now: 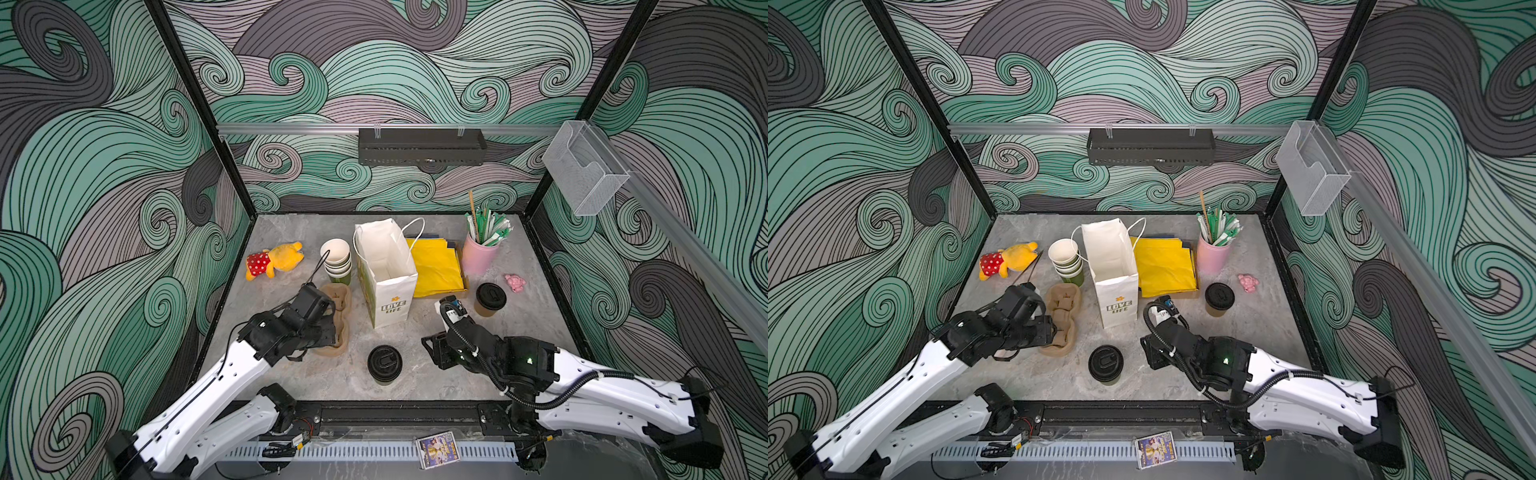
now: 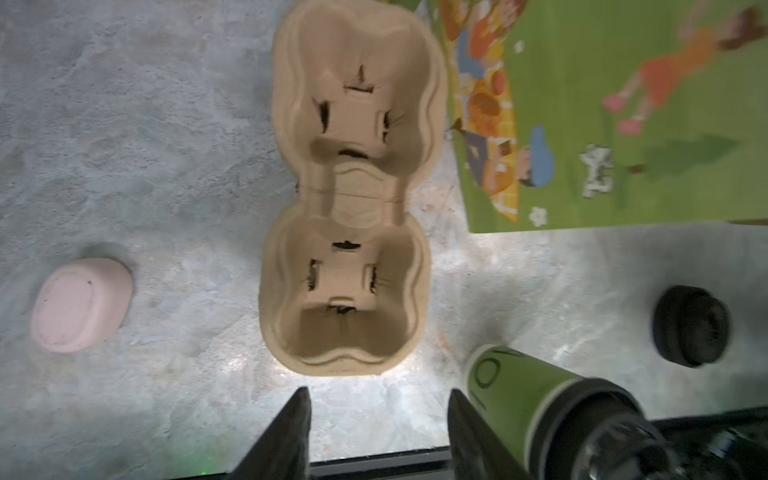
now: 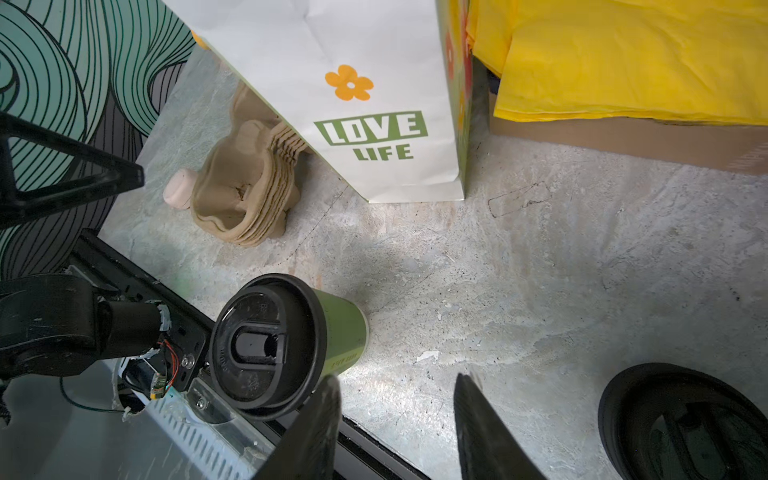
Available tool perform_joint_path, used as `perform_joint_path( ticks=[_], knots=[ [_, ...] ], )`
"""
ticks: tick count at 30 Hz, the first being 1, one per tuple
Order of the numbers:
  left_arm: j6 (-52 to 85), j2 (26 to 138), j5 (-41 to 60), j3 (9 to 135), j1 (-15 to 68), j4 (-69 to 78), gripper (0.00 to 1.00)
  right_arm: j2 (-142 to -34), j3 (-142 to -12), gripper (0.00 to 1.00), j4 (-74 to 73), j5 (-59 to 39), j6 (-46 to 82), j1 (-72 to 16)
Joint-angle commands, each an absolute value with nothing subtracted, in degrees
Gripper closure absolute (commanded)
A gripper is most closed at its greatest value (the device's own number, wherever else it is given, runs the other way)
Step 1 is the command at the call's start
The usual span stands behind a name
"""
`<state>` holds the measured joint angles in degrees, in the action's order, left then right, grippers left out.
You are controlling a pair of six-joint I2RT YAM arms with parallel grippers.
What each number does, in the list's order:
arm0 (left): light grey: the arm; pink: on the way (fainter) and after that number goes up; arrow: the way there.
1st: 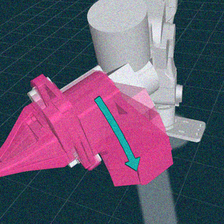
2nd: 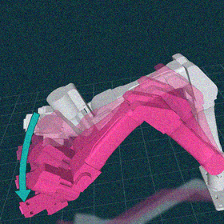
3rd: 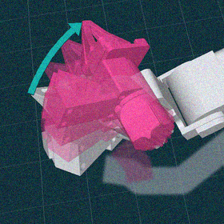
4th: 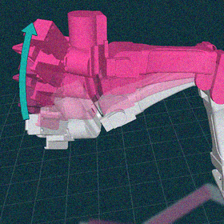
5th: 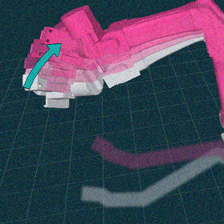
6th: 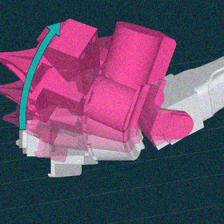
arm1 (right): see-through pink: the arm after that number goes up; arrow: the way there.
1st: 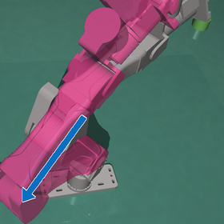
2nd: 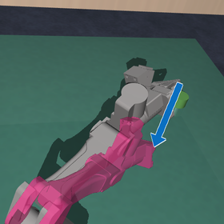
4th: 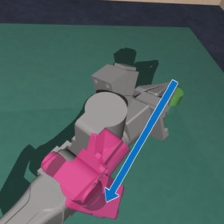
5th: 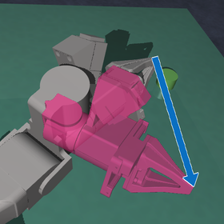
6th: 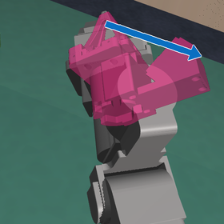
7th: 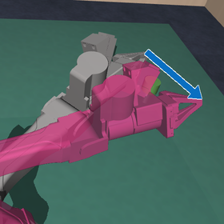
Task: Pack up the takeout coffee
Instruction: 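Set the lidded green cup down with the left gripper and reach toward the pulp carrier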
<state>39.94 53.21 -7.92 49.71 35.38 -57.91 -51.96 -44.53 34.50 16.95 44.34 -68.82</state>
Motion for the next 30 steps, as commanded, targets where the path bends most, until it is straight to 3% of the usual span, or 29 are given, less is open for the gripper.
perform_joint_path(
  ticks=[1,11,30],
  knots=[
    [35.4,57.2,-10.7,51.2,32.2,-56.6,0.45,-52.6,-45.4,0.53,34.9,18.7,44.2,-68.6],
    [29.0,64.6,0.8,49.5,24.1,-40.4,0.47,-52.6,-45.3,0.53,34.9,18.5,43.6,-68.6],
    [25.6,78.5,-2.1,55.9,22.3,-44.4,0.53,-51.5,-44.7,0.52,35.8,18.7,44.1,-68.6]
  ],
)
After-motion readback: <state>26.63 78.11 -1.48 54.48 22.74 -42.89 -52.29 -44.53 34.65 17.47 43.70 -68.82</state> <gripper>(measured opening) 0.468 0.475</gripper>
